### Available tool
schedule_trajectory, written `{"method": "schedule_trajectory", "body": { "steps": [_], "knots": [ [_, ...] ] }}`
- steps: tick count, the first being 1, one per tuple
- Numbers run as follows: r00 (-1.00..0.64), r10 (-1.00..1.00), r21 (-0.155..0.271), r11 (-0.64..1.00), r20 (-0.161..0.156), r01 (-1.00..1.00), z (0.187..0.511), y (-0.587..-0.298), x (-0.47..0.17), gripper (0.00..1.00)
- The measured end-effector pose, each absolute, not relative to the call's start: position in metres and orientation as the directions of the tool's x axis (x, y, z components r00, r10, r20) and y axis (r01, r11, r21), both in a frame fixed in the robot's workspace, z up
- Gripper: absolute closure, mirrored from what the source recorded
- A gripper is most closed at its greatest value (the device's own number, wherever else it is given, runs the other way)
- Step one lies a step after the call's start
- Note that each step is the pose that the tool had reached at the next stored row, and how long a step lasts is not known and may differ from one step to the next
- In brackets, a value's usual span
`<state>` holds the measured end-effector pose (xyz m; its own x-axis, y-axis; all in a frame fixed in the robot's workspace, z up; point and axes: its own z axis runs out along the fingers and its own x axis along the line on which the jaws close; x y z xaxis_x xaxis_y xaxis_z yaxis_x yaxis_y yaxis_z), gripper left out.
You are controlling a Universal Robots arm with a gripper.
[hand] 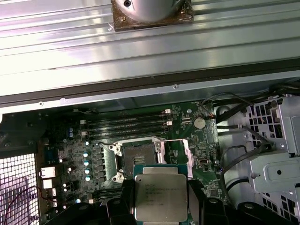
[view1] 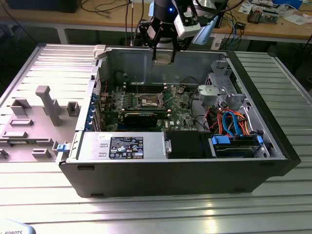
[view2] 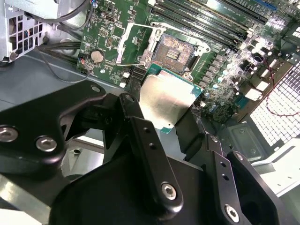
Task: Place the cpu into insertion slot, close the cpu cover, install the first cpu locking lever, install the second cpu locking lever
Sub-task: 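Place the cpu into insertion slot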
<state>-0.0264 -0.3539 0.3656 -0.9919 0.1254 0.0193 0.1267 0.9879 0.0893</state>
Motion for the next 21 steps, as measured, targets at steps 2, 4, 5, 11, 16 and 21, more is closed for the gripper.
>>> {"method": "schedule_trajectory", "body": {
  "steps": [2, 4, 5, 11, 16, 21],
  "knots": [
    [-0.992, 0.125, 0.089, 0.988, 0.019, 0.127, 0.3656, -0.3539, -0.0264, 0.46],
    [-0.992, 0.127, 0.089, 0.988, 0.019, 0.128, 0.3656, -0.3539, -0.0265, 0.46],
    [-0.991, 0.134, 0.089, 0.987, 0.019, 0.135, 0.3656, -0.3539, -0.0266, 0.46],
    [-0.982, 0.186, 0.089, 0.978, 0.019, 0.187, 0.3654, -0.3539, -0.0268, 0.46],
    [-0.981, 0.192, 0.089, 0.977, 0.019, 0.193, 0.3653, -0.3539, -0.0268, 0.46],
    [-0.981, 0.193, 0.089, 0.977, 0.019, 0.194, 0.3653, -0.3539, -0.0268, 0.46]
  ]
}}
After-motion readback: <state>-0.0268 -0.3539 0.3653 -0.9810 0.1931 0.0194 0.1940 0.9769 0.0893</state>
